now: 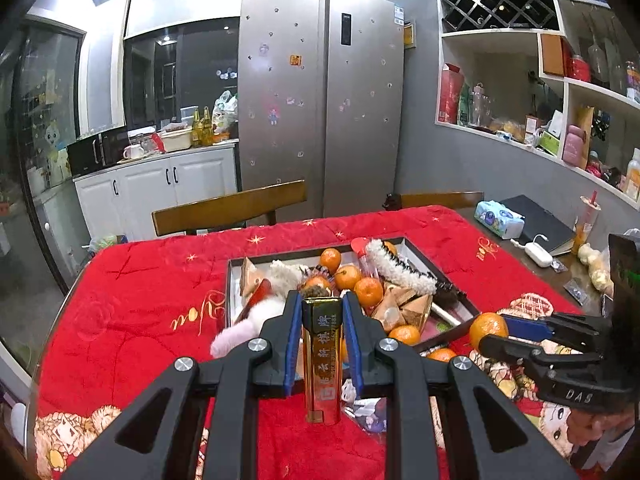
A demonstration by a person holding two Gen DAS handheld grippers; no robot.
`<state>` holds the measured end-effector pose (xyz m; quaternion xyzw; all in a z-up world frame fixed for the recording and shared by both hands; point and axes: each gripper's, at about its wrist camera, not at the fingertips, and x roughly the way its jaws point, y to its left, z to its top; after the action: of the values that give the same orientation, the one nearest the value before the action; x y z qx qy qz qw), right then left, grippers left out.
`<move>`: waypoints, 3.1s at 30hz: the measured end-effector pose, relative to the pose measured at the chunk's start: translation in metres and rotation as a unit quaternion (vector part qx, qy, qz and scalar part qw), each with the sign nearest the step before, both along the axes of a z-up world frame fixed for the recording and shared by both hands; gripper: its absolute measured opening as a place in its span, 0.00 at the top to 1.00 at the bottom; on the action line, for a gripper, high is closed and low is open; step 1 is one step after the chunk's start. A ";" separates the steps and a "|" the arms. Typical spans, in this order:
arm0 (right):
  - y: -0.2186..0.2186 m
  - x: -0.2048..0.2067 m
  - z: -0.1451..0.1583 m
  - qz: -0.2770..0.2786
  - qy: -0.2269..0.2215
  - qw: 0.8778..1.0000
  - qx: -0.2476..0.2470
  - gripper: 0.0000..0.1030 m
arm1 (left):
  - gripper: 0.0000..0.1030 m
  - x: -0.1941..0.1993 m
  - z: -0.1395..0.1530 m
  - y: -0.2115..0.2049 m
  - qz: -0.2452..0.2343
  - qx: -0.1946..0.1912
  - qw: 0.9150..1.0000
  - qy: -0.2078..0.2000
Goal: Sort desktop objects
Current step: 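Lift the gold bar with left tool while right tool lifts the mandarin, then carry the gold bar and the mandarin over the black tray with both tools, then open left tool to drop the gold bar while right tool releases the mandarin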
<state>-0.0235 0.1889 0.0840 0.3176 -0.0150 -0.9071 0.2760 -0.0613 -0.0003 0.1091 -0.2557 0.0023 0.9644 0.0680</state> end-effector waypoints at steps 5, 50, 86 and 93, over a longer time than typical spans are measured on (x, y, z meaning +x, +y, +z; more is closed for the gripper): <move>-0.011 -0.007 0.014 0.015 0.003 1.000 -0.004 0.63 | 0.79 -0.012 0.014 0.005 -0.001 -0.005 1.000 0.006; -0.079 -0.177 -0.030 0.005 -0.057 0.998 0.028 0.63 | 0.79 -0.247 -0.049 0.000 -0.012 0.062 0.995 -0.082; -0.058 -0.173 -0.018 0.022 -0.044 0.998 -0.044 0.05 | 0.00 -0.238 -0.029 -0.009 0.022 0.048 0.998 -0.034; -0.057 -0.173 -0.009 0.013 -0.044 0.998 -0.046 0.00 | 0.00 -0.237 -0.018 -0.024 0.041 0.058 0.997 -0.024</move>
<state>-0.1970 0.1322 0.0749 0.3441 -0.0652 -0.8870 0.3010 -0.2979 -0.0244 0.0916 -0.2748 -0.0656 0.9583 0.0429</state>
